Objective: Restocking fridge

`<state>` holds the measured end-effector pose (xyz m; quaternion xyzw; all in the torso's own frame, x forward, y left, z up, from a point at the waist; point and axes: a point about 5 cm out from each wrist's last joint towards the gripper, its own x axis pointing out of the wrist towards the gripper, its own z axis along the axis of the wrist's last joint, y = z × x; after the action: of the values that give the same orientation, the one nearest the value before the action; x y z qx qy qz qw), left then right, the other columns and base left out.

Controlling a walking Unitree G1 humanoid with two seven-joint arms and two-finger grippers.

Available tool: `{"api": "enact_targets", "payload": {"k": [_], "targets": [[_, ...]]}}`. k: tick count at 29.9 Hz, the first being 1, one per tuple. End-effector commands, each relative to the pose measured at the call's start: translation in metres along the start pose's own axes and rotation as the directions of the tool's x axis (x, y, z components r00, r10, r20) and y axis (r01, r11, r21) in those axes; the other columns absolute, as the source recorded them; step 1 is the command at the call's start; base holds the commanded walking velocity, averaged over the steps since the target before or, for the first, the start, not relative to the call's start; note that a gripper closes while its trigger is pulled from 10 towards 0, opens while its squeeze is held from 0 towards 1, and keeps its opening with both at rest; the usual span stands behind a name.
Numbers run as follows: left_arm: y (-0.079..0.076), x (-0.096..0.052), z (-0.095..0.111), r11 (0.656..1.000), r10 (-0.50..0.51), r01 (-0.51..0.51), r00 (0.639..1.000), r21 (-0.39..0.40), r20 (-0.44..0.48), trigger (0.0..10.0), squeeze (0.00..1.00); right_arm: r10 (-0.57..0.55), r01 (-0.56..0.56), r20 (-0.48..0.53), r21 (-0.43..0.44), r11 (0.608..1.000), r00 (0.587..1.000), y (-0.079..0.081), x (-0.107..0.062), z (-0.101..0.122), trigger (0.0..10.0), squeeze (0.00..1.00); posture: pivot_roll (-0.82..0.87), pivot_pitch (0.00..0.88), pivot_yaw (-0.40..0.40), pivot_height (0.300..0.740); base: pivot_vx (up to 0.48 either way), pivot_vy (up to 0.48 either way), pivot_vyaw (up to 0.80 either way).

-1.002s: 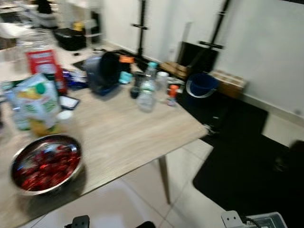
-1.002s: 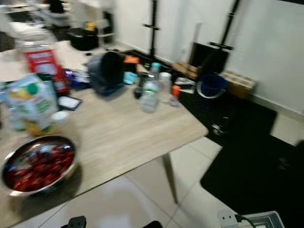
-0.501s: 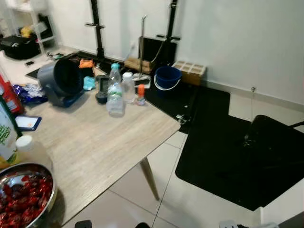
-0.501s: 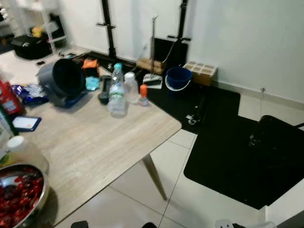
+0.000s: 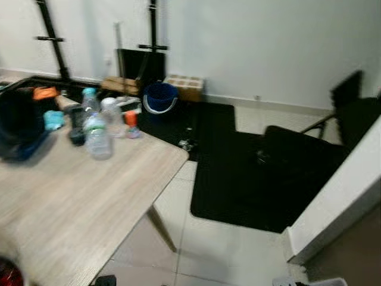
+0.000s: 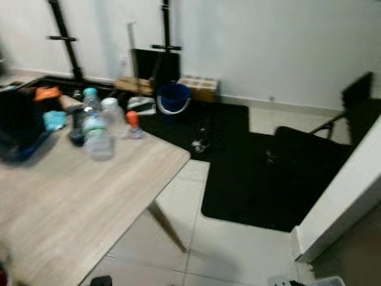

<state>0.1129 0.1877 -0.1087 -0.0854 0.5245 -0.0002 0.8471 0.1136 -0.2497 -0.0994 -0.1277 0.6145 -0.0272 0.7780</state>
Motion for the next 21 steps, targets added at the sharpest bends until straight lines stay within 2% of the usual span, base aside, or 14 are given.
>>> {"api": "enact_targets", "payload": {"k": [1,21], "targets": [[0.0021,-0.0023,-0.011,1.0,0.005,-0.005,0.999,-0.003,-0.037,10.0,0.0,0.006,-0.006,0.006,-0.006,1.0,1.0,0.003,0.0001,0.0022,10.0,0.0,-0.03,0.0,-0.034,0.74,0.0,0.0,-0.79],[0.0035,-0.0016,-0.0059,1.0,0.006,-0.006,1.0,0.005,-0.028,10.0,0.0,0.033,-0.033,-0.023,-0.001,0.999,0.999,0.0094,0.0005,-0.0048,10.0,0.0,-0.03,0.0,-0.024,0.74,0.0,0.0,-0.79]]}}
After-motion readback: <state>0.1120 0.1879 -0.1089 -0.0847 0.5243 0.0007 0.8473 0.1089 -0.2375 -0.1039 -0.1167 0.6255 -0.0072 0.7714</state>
